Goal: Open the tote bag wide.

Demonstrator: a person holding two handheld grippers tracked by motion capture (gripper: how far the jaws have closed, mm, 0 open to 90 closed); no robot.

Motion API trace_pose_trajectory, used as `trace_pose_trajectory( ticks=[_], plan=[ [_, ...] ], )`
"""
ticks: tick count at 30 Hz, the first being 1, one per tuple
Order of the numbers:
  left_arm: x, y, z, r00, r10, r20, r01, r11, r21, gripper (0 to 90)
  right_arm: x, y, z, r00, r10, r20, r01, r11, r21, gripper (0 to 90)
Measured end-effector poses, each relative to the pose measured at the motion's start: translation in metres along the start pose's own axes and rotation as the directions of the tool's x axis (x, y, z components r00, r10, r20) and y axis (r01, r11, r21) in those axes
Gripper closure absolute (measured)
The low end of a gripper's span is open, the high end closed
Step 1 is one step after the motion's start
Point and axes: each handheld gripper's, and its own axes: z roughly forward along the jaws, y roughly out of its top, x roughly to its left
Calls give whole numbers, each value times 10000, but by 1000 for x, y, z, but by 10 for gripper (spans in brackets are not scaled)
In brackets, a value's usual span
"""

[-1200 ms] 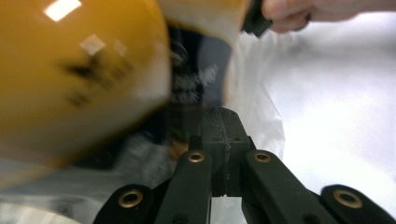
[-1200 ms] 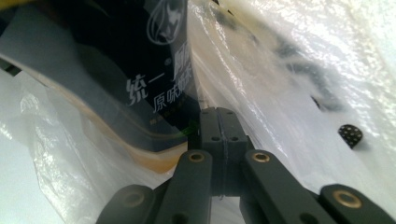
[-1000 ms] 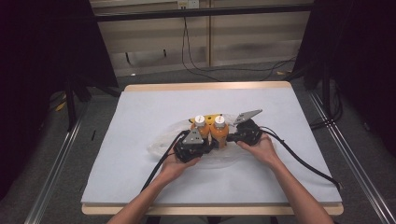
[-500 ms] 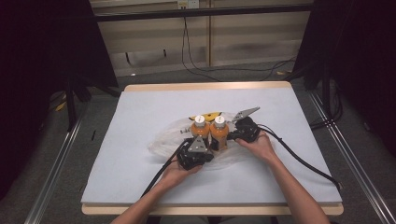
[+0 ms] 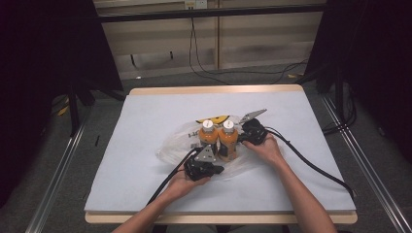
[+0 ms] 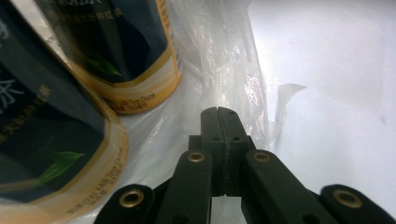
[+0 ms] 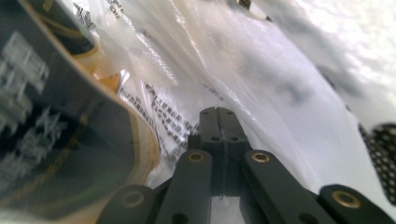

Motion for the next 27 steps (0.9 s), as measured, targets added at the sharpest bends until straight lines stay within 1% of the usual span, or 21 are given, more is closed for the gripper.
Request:
trace_pose_trajectory(
  ticks=[1, 2, 3, 5, 6, 7, 9, 10, 11, 12, 13, 15, 17, 18, 20, 22, 23, 24, 25, 26, 27],
  plan=[
    [-1, 0, 0, 10000, 10, 39, -10, 10000, -32, 900, -1, 2, 2, 9999, -19, -115, 19, 10000, -33, 900],
    [-2, 0, -2, 9998, 173, 109, -175, 9997, 172, 900, -2, 3, 3, 9999, 23, -168, -23, 10000, 22, 900],
    [-3, -1, -2, 9997, 173, 161, -174, 9998, 55, 900, -3, 5, 3, 9999, 25, -136, -24, 10000, 72, 900],
    [-5, -2, -3, 9995, 224, 201, -226, 9997, 93, 900, -5, 7, 6, 9998, 125, -157, -124, 9999, 92, 900],
    [-5, -2, -3, 9995, 222, 243, -222, 9998, 13, 900, -7, 9, 8, 9997, 36, -239, -35, 10000, 39, 900],
    [-5, -2, -3, 9994, 222, 272, -223, 9998, 15, 900, -7, 10, 8, 10000, 22, -73, -21, 9999, 152, 900],
    [-6, -3, -4, 9990, 298, 336, -299, 9996, 14, 900, -8, 14, 12, 9999, -79, -69, 80, 9999, 121, 900],
    [-6, -3, -4, 9988, 302, 378, -303, 9995, 6, 900, -7, 17, 13, 10000, -68, 33, 67, 9997, 224, 900],
    [-6, -3, -4, 9985, 281, 459, -283, 9996, 36, 900, -7, 19, 14, 9999, -80, 62, 78, 9996, 270, 900],
    [-6, -3, -5, 9987, 301, 406, -306, 9995, 124, 900, -7, 21, 16, 10000, -80, -44, 82, 9996, 282, 900],
    [-8, -4, -5, 9987, 285, 431, -290, 9995, 107, 900, -8, 23, 19, 9999, -131, -33, 132, 9996, 257, 900],
    [-8, -4, -5, 9983, 358, 460, -358, 9994, 7, 900, -9, 27, 22, 10000, 13, -57, -11, 9995, 315, 900],
    [-8, -4, -5, 9982, 369, 481, -369, 9993, -18, 900, -9, 31, 24, 9999, 98, 48, -100, 9989, 450, 900],
    [-8, -4, -5, 9984, 318, 463, -319, 9995, 21, 900, -9, 32, 24, 9999, -16, 139, 8, 9986, 535, 900],
    [-8, -5, -5, 9982, 272, 538, -271, 9996, -31, 900, -9, 35, 25, 9999, -97, 82, 91, 9975, 699, 900],
    [-7, -5, -5, 9979, 308, 564, -307, 9995, -25, 900, -9, 36, 25, 9998, -190, 81, 183, 9962, 857, 900],
    [-7, -5, -6, 9977, 345, 587, -349, 9994, 60, 900, -9, 37, 25, 9997, -256, 31, 253, 9960, 860, 900],
    [-7, -6, -5, 9977, 312, 605, -307, 9995, -87, 900, -10, 38, 26, 9998, -181, -4, 180, 9956, 916, 900],
    [-8, -6, -5, 9978, 291, 592, -288, 9996, -61, 900, -11, 38, 26, 9999, -169, -5, 168, 9952, 961, 900],
    [-9, -5, -6, 9980, 425, 465, -428, 9991, 59, 900, -11, 39, 26, 9998, -207, 46, 202, 9948, 997, 900],
    [-10, -5, -6, 9977, 376, 558, -376, 9993, -8, 900, -11, 40, 26, 9995, -262, 163, 244, 9943, 1033, 900]
  ],
)
